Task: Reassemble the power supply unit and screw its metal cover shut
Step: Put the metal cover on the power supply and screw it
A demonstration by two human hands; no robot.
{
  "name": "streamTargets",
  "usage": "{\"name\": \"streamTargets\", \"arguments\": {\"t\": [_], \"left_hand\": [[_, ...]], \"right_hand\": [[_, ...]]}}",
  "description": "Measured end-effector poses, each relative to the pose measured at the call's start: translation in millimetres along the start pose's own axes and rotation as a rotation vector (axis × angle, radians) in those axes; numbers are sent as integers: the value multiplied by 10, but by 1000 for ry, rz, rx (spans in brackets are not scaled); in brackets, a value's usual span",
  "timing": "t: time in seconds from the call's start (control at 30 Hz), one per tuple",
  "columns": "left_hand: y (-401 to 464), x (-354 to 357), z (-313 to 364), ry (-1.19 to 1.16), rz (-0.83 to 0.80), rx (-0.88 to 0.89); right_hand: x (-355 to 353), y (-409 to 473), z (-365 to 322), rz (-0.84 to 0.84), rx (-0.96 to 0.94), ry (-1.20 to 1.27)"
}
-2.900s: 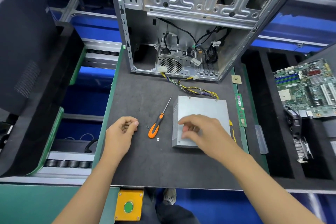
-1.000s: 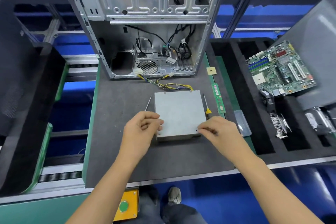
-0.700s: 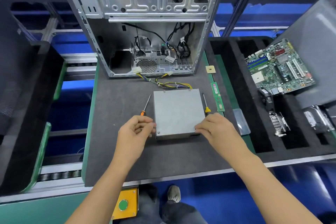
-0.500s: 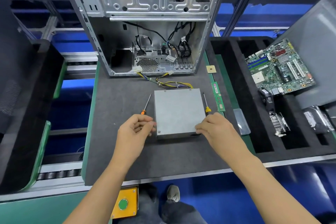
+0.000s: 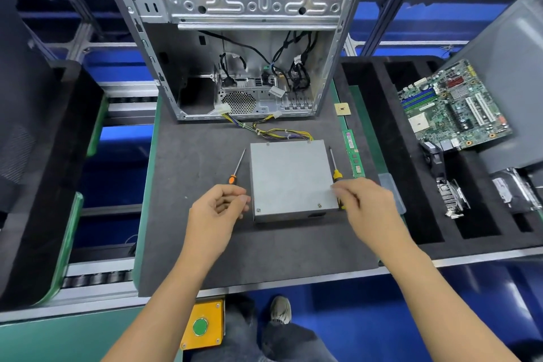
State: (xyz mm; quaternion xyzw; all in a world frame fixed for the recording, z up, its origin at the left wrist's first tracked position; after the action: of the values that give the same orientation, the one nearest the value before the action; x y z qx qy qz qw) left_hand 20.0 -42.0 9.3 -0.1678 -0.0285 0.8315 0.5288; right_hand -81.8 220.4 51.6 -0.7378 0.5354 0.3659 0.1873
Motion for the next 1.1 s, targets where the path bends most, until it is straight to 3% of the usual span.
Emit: {"name": "streamTargets", "arguments": {"t": [0.1, 0.17, 0.27, 0.37, 0.5, 0.6, 0.67, 0.87, 1.1], "left_hand": [[-14, -31, -22, 35, 21, 5], [-35, -38, -21, 98, 25, 32], [-80, -8, 34, 251, 21, 172], [-123, 39, 81, 371, 16, 352], [-168, 79, 79, 456, 29, 469], [-165, 103, 82, 469, 39, 471], [-156, 113, 85, 467, 38, 469], [-138, 110, 26, 387, 30, 381], [-94, 121, -51, 310, 18, 320]], "right_hand": [[-122, 68, 392, 181, 322, 44], [-4, 97, 645, 62, 489, -23], [277, 131, 803, -92, 539, -43], [440, 188, 817, -65, 543, -42], [312, 170, 752, 154, 493, -12], [14, 93, 635, 433, 453, 224], [-153, 72, 521, 527, 407, 442], [-309, 65, -18, 340, 213, 696], [-65, 68, -486, 106, -15, 510]]}}
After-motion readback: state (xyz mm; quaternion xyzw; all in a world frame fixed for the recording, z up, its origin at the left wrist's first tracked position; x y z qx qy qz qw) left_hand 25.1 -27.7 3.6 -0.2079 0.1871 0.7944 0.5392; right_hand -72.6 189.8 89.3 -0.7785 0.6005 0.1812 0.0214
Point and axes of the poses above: each hand's wrist, its own y-axis towards the middle knuckle, its own x-axis out of the palm, z = x × y, the point moved 4 cm from there along y, towards the middle knuckle, and after that the axes turned 8 degrees about y, right-handed, at the moved point
